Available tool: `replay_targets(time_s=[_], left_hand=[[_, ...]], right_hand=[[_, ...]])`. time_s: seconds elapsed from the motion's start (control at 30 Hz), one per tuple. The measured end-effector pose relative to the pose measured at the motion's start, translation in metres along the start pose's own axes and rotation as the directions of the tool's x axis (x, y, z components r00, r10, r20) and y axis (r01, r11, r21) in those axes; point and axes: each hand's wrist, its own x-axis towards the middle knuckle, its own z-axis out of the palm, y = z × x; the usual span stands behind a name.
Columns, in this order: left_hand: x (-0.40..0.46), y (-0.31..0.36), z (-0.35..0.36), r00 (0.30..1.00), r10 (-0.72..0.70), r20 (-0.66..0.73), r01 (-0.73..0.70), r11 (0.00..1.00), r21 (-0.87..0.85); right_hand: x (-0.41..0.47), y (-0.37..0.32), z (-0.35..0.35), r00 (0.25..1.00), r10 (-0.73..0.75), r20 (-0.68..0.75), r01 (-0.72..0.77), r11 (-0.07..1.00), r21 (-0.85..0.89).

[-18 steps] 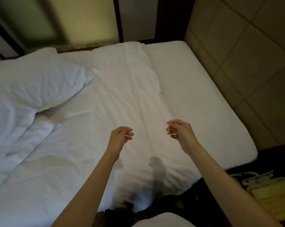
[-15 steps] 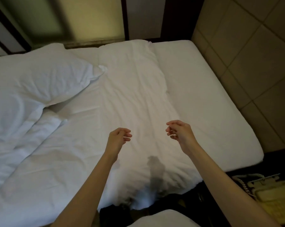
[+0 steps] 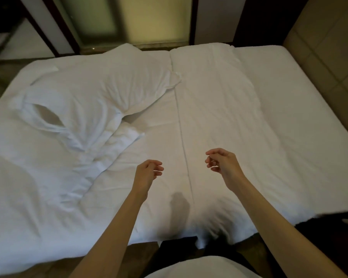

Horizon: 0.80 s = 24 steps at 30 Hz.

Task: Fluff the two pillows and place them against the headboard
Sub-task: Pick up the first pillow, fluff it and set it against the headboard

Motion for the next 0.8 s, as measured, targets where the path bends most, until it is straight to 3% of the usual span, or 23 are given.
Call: replay_targets(time_s=[0.4, 0.8], left_hand=[[0.023, -0.012, -0.089, 0.969, -0.065, -0.239, 0.027, 0.987, -0.158], [0.071, -0.01, -0.182, 0.926, -0.12, -0.359, 0.044, 0.976, -0.213]], right_hand=[[0.028, -0.019, 0.091, 0.986, -0.055, 0.157, 0.076, 0.989, -0.128], [0.068, -0.028, 0.191, 0.964, -0.018, 0.265, 0.081, 0.97, -0.228]])
